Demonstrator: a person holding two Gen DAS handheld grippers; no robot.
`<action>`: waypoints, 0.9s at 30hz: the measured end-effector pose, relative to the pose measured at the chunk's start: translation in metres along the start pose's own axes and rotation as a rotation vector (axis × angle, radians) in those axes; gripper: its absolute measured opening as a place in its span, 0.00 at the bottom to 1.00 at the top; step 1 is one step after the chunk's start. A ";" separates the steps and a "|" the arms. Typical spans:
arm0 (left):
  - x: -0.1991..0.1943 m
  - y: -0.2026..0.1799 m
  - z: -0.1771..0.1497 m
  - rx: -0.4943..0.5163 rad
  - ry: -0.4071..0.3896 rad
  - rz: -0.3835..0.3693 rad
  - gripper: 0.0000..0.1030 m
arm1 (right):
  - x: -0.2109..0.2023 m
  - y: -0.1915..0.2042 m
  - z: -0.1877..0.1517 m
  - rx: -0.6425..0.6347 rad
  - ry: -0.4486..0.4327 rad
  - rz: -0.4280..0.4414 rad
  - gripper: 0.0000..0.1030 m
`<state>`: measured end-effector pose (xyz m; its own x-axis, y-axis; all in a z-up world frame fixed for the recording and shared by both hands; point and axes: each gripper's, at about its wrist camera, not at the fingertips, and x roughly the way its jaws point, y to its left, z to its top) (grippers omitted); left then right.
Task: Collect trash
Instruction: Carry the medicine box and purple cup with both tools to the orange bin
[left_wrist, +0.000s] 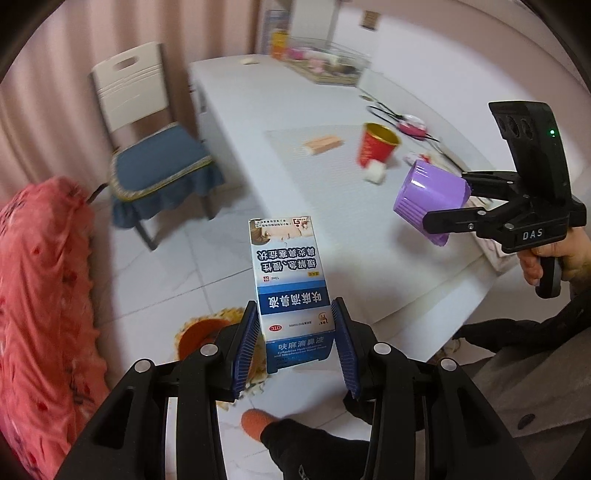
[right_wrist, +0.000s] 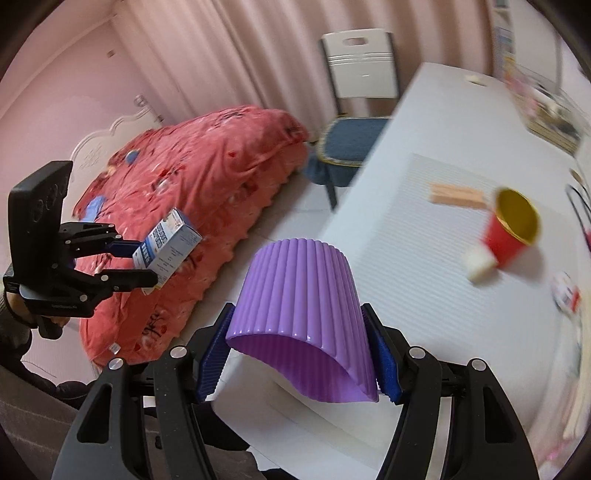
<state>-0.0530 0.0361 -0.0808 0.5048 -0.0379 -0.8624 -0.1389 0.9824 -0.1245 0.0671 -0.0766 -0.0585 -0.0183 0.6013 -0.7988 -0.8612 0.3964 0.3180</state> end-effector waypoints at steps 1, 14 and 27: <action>-0.002 0.008 -0.004 -0.017 -0.001 0.005 0.41 | 0.007 0.009 0.006 -0.016 0.004 0.009 0.64; 0.000 0.100 -0.039 -0.132 0.031 0.026 0.41 | 0.120 0.105 0.062 -0.103 0.094 0.115 0.64; 0.054 0.172 -0.058 -0.170 0.095 -0.017 0.41 | 0.226 0.124 0.068 -0.068 0.188 0.121 0.64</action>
<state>-0.0991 0.1925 -0.1776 0.4270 -0.0787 -0.9008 -0.2776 0.9367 -0.2134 -0.0095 0.1558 -0.1649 -0.2117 0.4993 -0.8402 -0.8794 0.2778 0.3866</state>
